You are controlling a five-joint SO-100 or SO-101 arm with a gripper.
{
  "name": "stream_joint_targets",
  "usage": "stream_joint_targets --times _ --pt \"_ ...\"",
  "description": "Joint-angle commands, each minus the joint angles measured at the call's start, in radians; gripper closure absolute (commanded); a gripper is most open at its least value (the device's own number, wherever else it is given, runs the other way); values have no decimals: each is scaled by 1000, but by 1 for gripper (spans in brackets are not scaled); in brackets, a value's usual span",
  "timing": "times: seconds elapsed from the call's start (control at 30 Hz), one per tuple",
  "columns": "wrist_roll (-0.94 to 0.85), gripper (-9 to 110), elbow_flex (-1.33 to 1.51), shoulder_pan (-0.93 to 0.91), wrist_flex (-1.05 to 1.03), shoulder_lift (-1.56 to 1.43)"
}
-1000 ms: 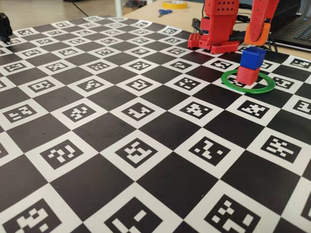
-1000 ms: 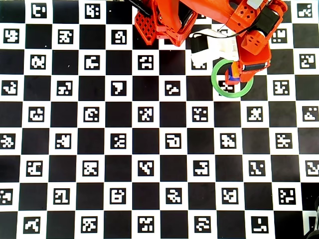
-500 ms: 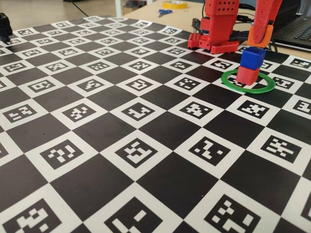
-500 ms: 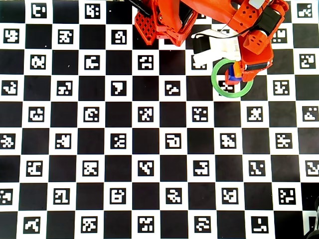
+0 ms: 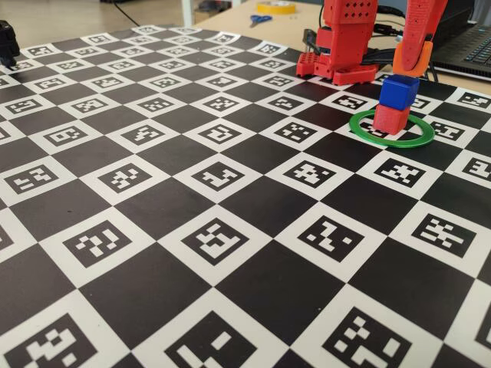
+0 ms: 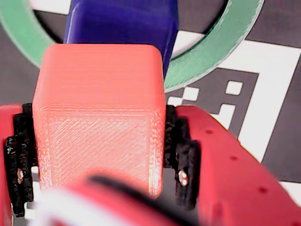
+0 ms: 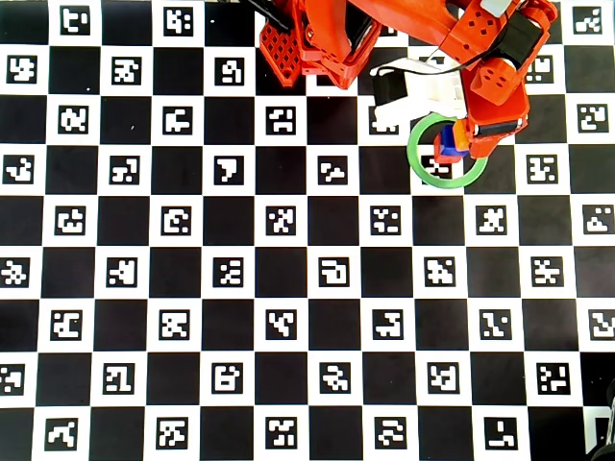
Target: Grab the red cube then put it in the green circle then put the blue cube on top and finally the orange cube on top
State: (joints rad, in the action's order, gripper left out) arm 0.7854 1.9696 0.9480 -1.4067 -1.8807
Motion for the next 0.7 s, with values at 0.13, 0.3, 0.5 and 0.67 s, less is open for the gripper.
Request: stream_joint_targets --times 0.13,0.3,0.5,0.67 --pt "-9 96 8 -9 17 -32" --pt "-15 95 15 -9 28 -32" --pt "-37 92 17 -9 32 -32" --pt "-40 90 18 -9 34 -34"
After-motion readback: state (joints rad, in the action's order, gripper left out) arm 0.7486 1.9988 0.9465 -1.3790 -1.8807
